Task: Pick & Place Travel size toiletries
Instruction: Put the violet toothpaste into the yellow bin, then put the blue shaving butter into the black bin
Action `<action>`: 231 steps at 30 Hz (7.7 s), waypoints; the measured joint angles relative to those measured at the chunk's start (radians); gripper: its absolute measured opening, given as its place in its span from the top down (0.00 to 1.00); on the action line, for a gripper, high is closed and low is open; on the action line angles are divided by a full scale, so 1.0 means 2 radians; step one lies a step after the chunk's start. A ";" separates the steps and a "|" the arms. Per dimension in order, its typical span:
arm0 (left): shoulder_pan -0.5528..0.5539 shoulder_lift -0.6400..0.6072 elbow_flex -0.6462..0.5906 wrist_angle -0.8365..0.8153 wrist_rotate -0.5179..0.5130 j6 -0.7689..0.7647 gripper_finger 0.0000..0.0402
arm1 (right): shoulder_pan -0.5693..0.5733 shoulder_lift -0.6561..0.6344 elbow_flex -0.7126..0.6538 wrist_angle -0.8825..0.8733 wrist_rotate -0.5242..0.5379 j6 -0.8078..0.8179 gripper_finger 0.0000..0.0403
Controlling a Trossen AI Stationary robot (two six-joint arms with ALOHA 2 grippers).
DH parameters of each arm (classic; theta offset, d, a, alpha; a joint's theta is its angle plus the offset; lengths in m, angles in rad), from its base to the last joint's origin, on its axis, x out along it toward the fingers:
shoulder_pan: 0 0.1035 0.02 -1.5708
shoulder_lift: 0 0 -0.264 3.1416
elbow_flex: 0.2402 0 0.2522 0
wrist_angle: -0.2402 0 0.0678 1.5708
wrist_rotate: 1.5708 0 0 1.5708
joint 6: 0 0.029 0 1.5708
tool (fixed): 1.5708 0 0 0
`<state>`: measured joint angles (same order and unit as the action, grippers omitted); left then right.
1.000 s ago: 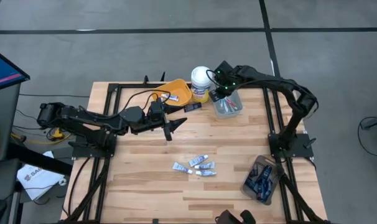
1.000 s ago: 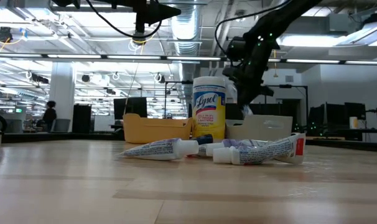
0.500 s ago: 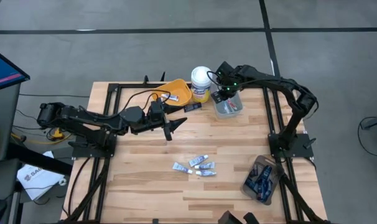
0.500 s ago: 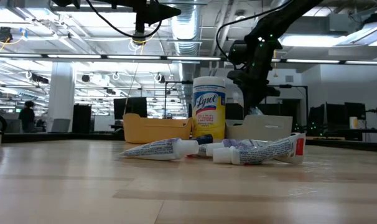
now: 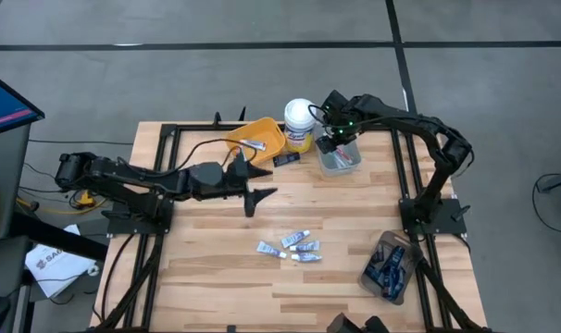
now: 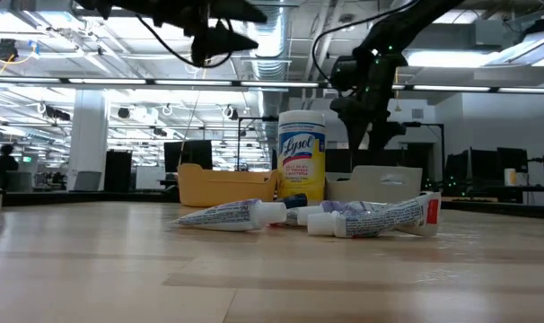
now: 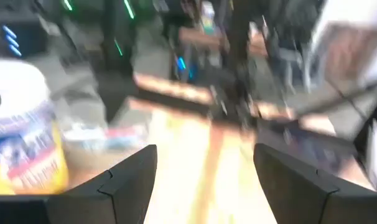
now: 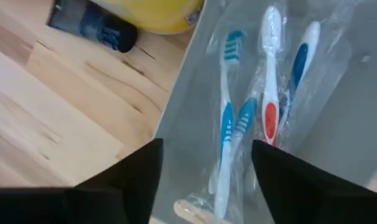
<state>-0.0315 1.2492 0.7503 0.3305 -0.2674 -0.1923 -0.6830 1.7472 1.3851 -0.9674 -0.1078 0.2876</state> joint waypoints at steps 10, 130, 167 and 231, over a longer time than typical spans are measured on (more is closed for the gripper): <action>-0.015 0.034 0.001 -0.106 0.120 0.055 0.34 | 0.001 -0.114 0.029 -0.006 0.001 -0.005 0.37; 0.268 -0.189 0.000 -0.141 0.050 -0.015 0.46 | 0.249 -0.110 -0.057 0.177 0.015 -0.106 0.37; 0.234 -0.264 0.000 -0.230 0.051 -0.013 0.40 | 0.177 0.234 0.194 0.090 0.261 -0.411 0.63; 0.083 0.284 0.049 0.093 -0.077 0.066 0.99 | 0.380 -0.178 0.194 0.000 0.241 -0.098 1.00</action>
<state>0.1339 1.8180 0.8487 0.5164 -0.4211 -0.0597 0.0762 1.3922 1.7737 -0.9678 0.3747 0.0910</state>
